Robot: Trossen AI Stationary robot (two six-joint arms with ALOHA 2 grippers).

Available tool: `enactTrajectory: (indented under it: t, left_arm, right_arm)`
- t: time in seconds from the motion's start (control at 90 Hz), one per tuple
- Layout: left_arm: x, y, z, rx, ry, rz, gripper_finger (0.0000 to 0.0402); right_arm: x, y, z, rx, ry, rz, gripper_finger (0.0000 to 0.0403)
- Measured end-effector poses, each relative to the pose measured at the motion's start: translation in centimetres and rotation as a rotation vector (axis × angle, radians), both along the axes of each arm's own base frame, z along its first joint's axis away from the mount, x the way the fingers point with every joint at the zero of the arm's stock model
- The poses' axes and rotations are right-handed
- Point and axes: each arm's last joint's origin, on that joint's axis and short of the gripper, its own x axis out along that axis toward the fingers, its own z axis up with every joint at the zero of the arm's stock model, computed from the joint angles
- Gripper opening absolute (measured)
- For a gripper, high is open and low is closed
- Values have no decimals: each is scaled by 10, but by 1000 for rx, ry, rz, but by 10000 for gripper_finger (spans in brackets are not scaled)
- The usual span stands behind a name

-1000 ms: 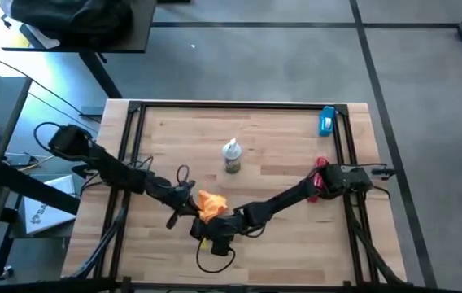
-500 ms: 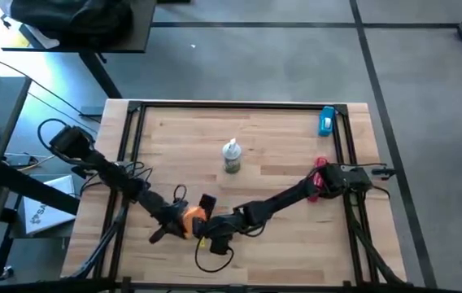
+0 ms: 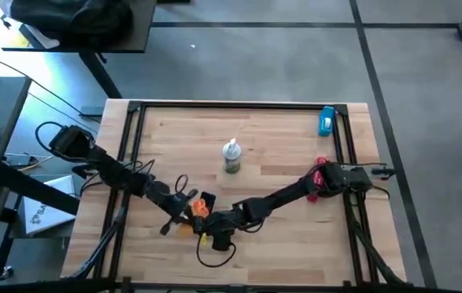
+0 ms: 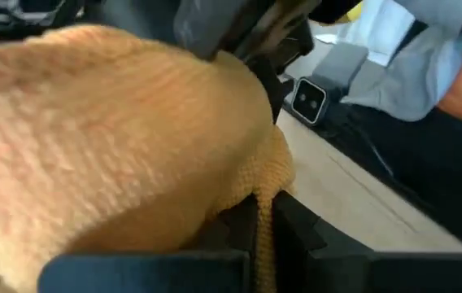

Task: Apply microfiber cloth
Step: Wipe the black cellphone using the green microfiber cloth

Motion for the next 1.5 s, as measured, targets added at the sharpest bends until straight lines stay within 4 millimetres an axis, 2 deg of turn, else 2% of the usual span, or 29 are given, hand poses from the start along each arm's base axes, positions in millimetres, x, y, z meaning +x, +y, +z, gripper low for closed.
enactTrajectory:
  t: [0.189, 0.3, 0.444, 0.567, 0.744, 0.911, 1.022, 1.178, 1.278, 1.4, 1.5]
  left_arm:
    - [-1, 11, 1, -65, 39, -44, 0]
    - [-4, 14, 3, -102, 72, 22, 0]
    - [-14, 15, 5, -90, 146, 58, 0]
    - [-14, 14, 10, -31, 90, 106, 0]
    - [4, 9, 6, 18, 35, 85, 0]
    - [27, 9, -3, 123, 2, 202, 0]
    - [34, 16, -3, 164, -7, 242, 0]
    - [37, 30, 7, 216, -52, 431, 0]
    - [32, 32, 4, 256, 10, 457, 0]
    - [23, 30, 5, 252, 112, 447, 0]
    - [9, 25, 8, 273, 199, 469, 0]
  right_arm:
    - [-1, 2, 0, 2, -4, -36, 6]
    - [0, 8, 4, 25, -34, -9, 6]
    - [0, 11, 4, 23, -39, 2, 6]
    - [0, 10, 5, 24, -51, -5, 6]
    - [1, 8, 4, 25, -44, 26, 7]
    - [-5, 5, -7, -15, 49, 14, 8]
    - [-7, 3, -10, -32, 95, -13, 8]
    - [0, 7, 0, -14, -29, 19, 6]
    - [1, 9, 12, -9, -77, 34, 6]
    - [0, 7, 4, -38, -47, 33, 6]
    - [1, 7, 5, -17, -54, 25, 6]
